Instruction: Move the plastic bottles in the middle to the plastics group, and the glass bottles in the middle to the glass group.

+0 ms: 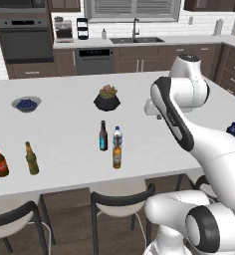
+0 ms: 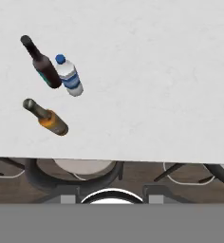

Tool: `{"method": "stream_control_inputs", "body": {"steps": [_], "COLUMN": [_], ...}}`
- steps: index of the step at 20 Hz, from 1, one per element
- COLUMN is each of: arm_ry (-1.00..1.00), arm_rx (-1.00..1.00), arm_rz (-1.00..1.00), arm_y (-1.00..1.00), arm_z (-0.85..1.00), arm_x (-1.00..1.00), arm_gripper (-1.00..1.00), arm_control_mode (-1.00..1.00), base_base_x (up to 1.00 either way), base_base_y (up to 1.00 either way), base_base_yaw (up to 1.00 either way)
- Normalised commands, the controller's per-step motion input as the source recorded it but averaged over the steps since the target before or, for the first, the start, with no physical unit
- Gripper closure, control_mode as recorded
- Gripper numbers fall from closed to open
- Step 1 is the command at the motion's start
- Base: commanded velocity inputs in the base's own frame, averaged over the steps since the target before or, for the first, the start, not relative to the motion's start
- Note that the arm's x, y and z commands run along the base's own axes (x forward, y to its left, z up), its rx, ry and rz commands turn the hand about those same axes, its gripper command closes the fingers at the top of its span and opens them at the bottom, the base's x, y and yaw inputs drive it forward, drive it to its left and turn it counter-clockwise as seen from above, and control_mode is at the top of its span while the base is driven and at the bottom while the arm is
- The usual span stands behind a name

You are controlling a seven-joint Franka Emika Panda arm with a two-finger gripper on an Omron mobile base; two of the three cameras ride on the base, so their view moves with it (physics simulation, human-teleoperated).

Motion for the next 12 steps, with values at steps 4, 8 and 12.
{"method": "stream_control_inputs", "body": {"steps": [4,8,12], "arm_ry": [0.0,-0.13,-0.16], "arm_rx": [0.0,-0.01,-0.09], "arm_rz": [0.0,0.01,0.0], "arm_y": [0.0,0.41,0.83], "arm_z": [0.0,-0.11,-0.23], "arm_x": [-0.11,-0.29,-0.09], "arm_gripper": [-1.0,-1.0,-1.0], "arm_control_mode": [-1.0,-1.0,-1.0], "base_base_x": [0.0,0.0,0.0], "base_base_y": [0.0,0.0,0.0], "base_base_yaw": [0.0,0.0,0.0]}}
